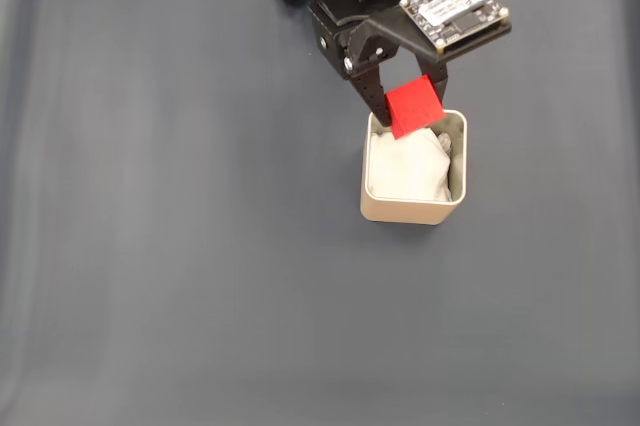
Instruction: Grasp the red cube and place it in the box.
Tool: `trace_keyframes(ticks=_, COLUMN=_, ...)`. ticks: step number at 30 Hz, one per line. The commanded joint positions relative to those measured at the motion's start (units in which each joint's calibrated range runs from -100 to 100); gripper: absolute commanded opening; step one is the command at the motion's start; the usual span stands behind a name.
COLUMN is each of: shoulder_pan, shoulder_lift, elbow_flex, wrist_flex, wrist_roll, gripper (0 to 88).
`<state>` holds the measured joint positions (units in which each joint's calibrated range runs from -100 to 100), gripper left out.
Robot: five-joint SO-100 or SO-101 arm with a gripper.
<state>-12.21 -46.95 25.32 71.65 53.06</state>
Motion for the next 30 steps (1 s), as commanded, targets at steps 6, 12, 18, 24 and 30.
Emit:
trace_keyframes(ticks=6, shoulder_pan=1.2, shoulder_lift=5.4, elbow_flex=-0.3, wrist_flex=-6.1, wrist_roll=0.6, gripper=0.2)
trace_keyframes(ticks=12, shoulder_pan=2.2, shoulder_lift=7.9, elbow_flex=-0.4, wrist_flex=-8.4, wrist_roll=0.7, gripper=0.2)
trace_keyframes(ticks=18, shoulder_pan=2.6, shoulder_lift=9.8, elbow_flex=-0.8, wrist_flex=-9.7, wrist_roll=0.6, gripper=0.2)
trace_keyframes(ticks=24, shoulder_pan=2.2, shoulder_lift=9.9, elbow_flex=-0.8, wrist_flex=-10.0, wrist_roll=0.6, gripper=0.2)
trace_keyframes(ticks=30, shoulder_pan=1.7, shoulder_lift=9.2, elbow_flex=0.4, wrist_flex=-10.1, wrist_roll=0.7, gripper=0.2)
